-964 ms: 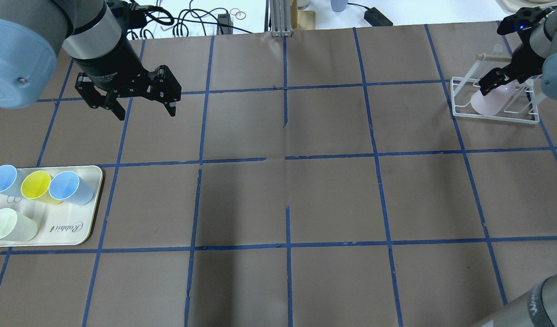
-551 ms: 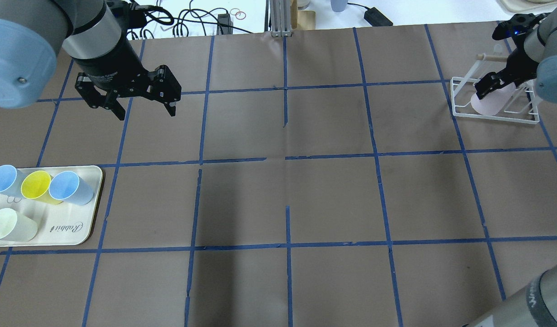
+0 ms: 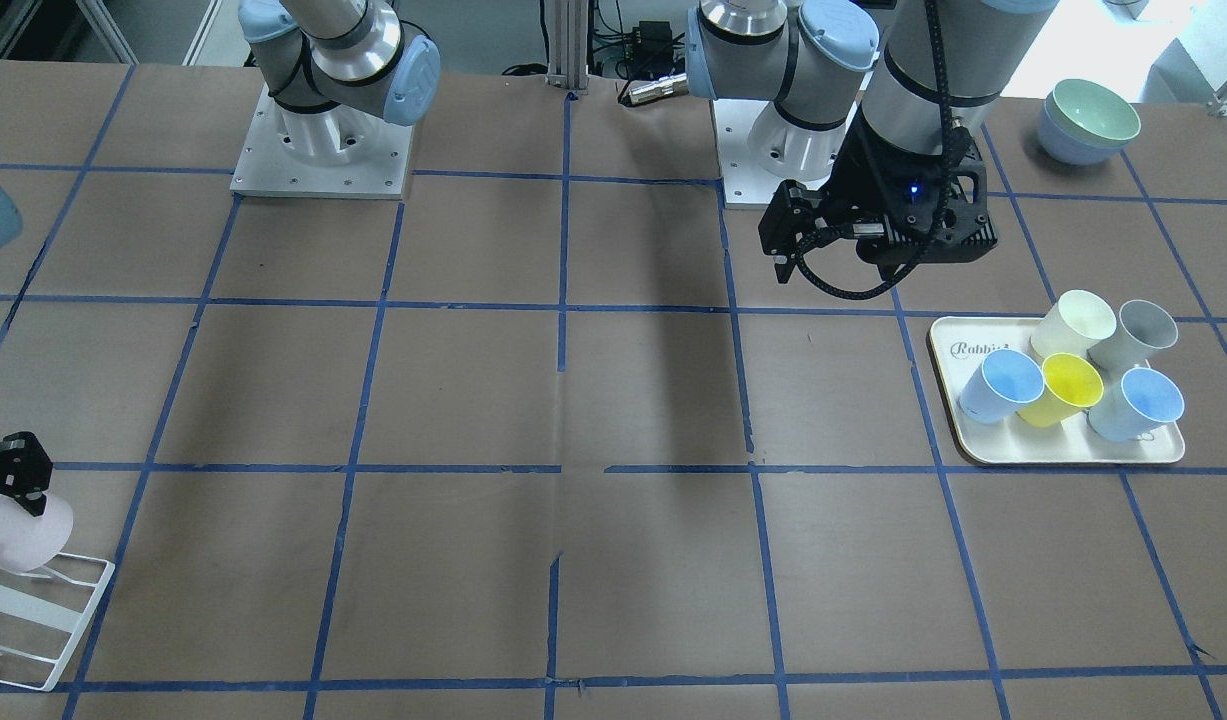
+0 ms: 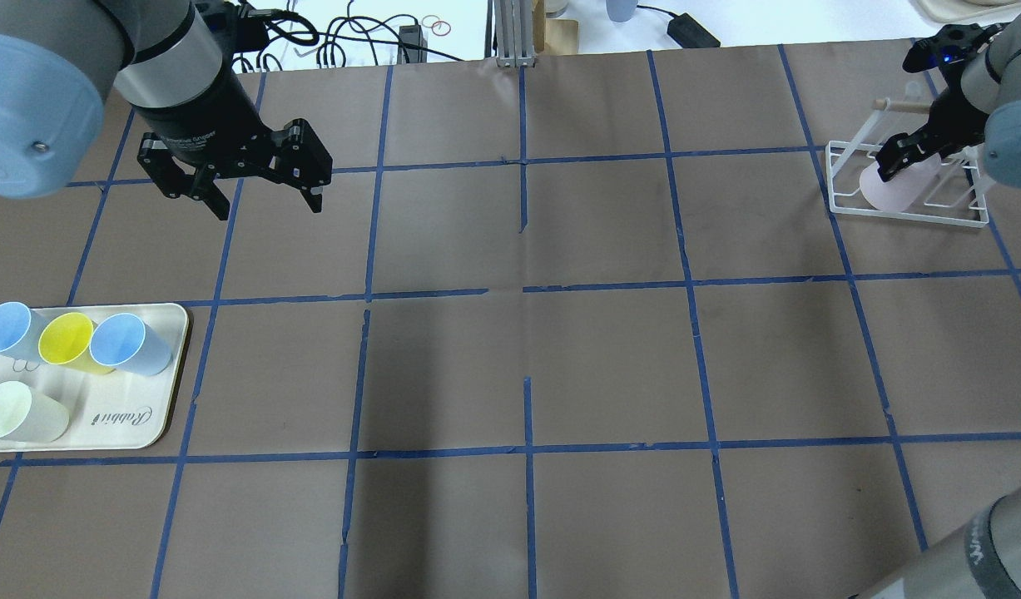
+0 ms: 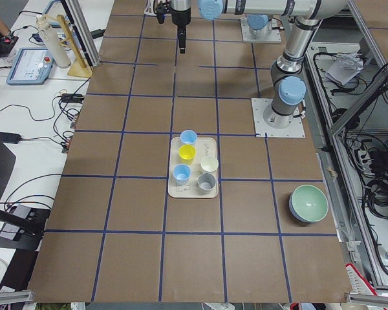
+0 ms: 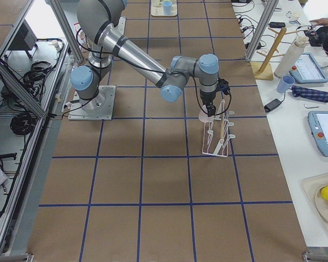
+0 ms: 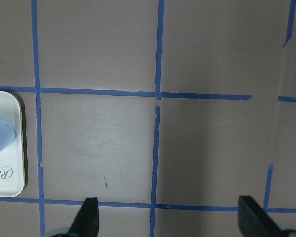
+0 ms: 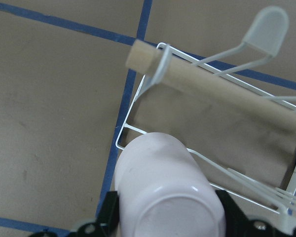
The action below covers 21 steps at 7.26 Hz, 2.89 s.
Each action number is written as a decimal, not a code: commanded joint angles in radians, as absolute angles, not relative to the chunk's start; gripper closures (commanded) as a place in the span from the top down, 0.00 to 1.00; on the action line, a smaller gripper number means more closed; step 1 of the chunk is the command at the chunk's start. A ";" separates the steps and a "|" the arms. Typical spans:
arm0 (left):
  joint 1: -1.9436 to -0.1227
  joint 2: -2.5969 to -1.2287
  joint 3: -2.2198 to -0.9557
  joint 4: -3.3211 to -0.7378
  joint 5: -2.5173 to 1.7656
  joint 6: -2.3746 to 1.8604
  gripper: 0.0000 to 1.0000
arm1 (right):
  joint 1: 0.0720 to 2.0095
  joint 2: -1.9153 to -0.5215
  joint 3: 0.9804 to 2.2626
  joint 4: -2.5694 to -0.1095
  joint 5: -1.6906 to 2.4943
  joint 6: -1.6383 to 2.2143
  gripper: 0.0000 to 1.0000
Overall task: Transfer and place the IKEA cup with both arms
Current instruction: 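Close the right gripper on the pink cup and lift it off the rack, then carry the pink cup toward the center while the left gripper reaches toward it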
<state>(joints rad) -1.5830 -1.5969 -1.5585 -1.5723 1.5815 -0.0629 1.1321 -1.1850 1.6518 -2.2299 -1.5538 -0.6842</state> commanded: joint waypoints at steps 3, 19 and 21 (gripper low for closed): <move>-1.583 -1.597 -1.559 -1.572 1.583 -0.063 1.00 | 1.134 -1.192 1.646 -2.172 -1.563 -0.699 0.04; -1.363 -1.572 -1.635 -1.585 1.179 0.052 1.00 | 1.196 -1.522 1.546 -1.691 -1.320 -0.901 0.01; -1.283 -1.543 -1.733 -1.588 0.998 0.096 1.00 | 1.280 -1.534 1.548 -1.579 -1.116 -0.703 0.00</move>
